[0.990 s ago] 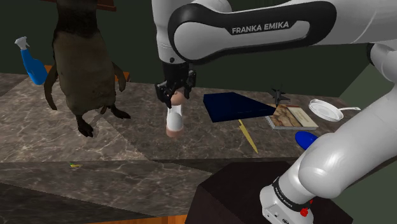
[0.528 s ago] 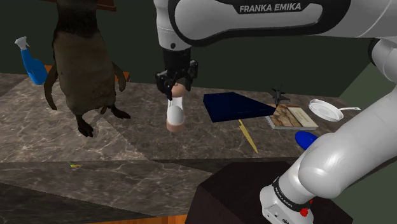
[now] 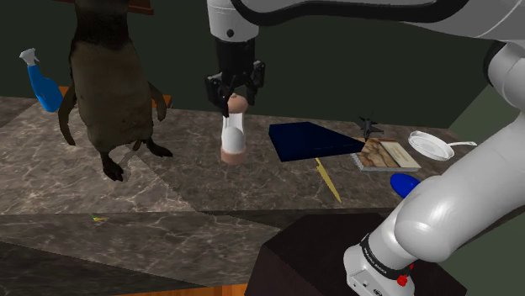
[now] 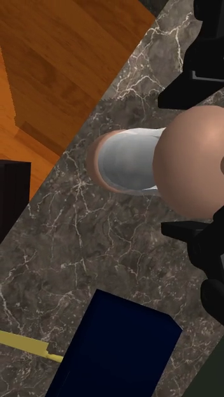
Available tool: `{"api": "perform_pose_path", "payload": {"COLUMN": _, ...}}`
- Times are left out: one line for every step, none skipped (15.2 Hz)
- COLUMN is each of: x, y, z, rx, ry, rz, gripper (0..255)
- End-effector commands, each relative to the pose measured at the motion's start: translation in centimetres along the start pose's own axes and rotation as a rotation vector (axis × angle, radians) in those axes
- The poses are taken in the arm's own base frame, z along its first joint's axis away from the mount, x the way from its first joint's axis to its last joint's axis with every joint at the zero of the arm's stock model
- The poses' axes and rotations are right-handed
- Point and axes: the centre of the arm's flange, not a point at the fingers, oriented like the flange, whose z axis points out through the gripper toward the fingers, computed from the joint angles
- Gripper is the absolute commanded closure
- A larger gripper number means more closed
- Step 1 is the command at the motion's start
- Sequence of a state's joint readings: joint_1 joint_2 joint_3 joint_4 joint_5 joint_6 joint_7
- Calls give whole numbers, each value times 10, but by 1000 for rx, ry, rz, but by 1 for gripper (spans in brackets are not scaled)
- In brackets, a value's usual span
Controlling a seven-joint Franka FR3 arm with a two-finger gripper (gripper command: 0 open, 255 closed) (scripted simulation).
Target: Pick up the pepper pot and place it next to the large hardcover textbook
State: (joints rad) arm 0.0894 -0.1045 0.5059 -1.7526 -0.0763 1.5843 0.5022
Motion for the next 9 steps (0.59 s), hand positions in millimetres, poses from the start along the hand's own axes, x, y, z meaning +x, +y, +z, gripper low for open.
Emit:
{"api": "perform_pose_path", "payload": {"x": -1, "y": 1, "z": -11, "rx": 0, "ry": 0, "rz": 0, "gripper": 255}}
{"api": "perform_pose_path", "payload": {"x": -1, "y": 2, "z": -16, "rx": 0, "ry": 0, "rz": 0, "gripper": 255}}
{"api": "perform_pose_path", "payload": {"x": -1, "y": 2, "z": -21, "rx": 0, "ry": 0, "rz": 0, "gripper": 255}}
{"api": "perform_pose_path", "payload": {"x": -1, "y": 3, "z": -26, "rx": 0, "ry": 0, "rz": 0, "gripper": 255}}
{"api": "perform_pose_path", "payload": {"x": -1, "y": 4, "z": -31, "rx": 0, "ry": 0, "rz": 0, "gripper": 255}}
{"api": "perform_pose_path", "payload": {"x": -1, "y": 5, "z": -37, "rx": 0, "ry": 0, "rz": 0, "gripper": 255}}
{"api": "perform_pose_path", "payload": {"x": -1, "y": 6, "z": -42, "rx": 0, "ry": 0, "rz": 0, "gripper": 255}}
{"api": "perform_pose_path", "payload": {"x": -1, "y": 6, "z": -47, "rx": 0, "ry": 0, "rz": 0, "gripper": 255}}
{"api": "perform_pose_path", "payload": {"x": -1, "y": 7, "z": -52, "rx": 0, "ry": 0, "rz": 0, "gripper": 255}}
